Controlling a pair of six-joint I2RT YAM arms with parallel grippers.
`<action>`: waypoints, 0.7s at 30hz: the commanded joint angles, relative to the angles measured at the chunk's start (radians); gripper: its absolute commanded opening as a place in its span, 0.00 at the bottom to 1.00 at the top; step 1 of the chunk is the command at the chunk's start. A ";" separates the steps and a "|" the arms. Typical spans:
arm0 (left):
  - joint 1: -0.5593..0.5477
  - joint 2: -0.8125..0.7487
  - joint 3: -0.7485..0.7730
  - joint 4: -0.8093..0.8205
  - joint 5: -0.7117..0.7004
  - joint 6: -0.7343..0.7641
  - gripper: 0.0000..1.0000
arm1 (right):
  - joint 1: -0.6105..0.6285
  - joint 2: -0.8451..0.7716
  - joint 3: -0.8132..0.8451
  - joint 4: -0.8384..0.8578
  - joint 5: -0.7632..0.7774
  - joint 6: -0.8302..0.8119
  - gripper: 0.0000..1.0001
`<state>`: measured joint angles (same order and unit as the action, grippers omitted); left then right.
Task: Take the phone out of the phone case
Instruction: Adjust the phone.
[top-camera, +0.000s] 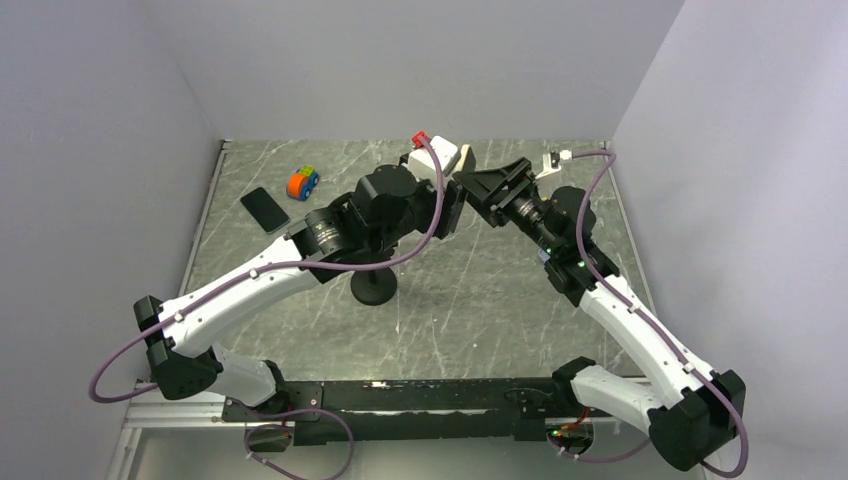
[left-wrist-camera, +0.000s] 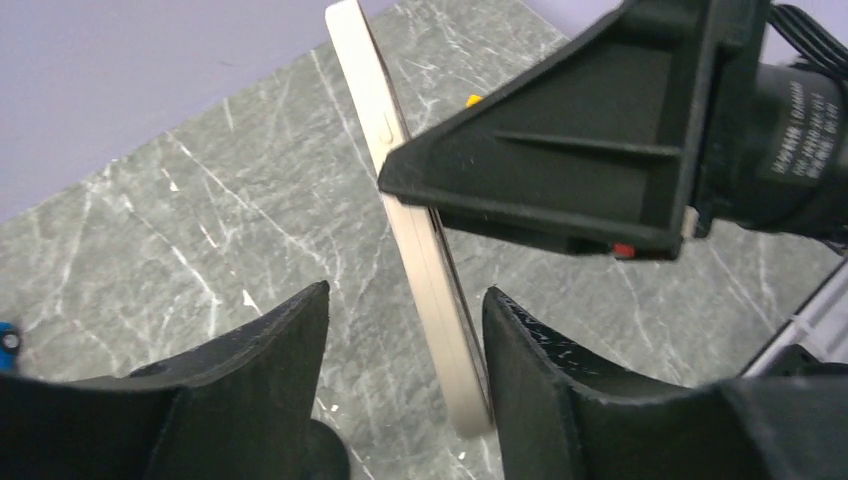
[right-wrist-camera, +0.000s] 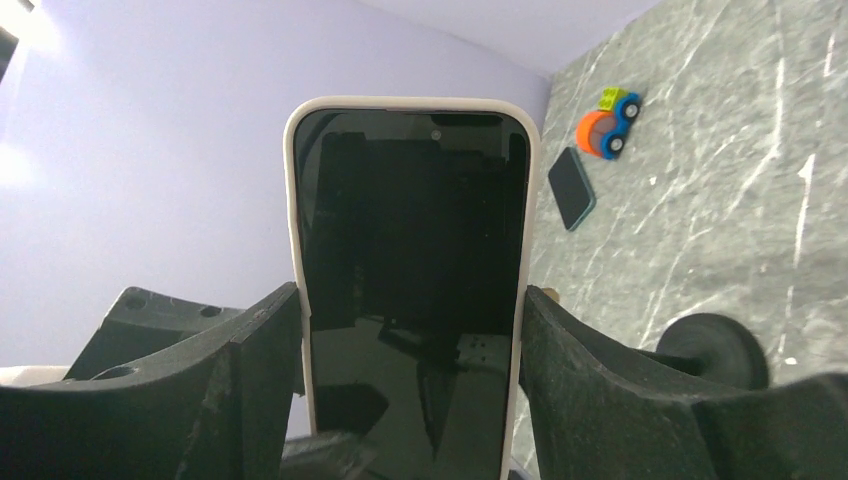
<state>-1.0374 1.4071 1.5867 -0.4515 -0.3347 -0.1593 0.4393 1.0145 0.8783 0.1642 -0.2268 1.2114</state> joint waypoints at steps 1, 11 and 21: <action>-0.003 -0.012 0.012 0.026 -0.075 0.019 0.60 | 0.086 -0.032 0.070 0.072 0.163 0.052 0.00; 0.004 -0.021 0.013 -0.004 0.001 -0.001 0.01 | 0.169 -0.017 0.104 0.092 0.223 -0.019 0.00; 0.366 -0.266 -0.248 0.258 0.778 -0.252 0.00 | 0.130 0.026 0.308 -0.208 0.010 -0.515 1.00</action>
<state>-0.8227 1.2686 1.4261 -0.3420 0.0288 -0.2821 0.5961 1.0401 1.0454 0.0414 -0.1040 0.9657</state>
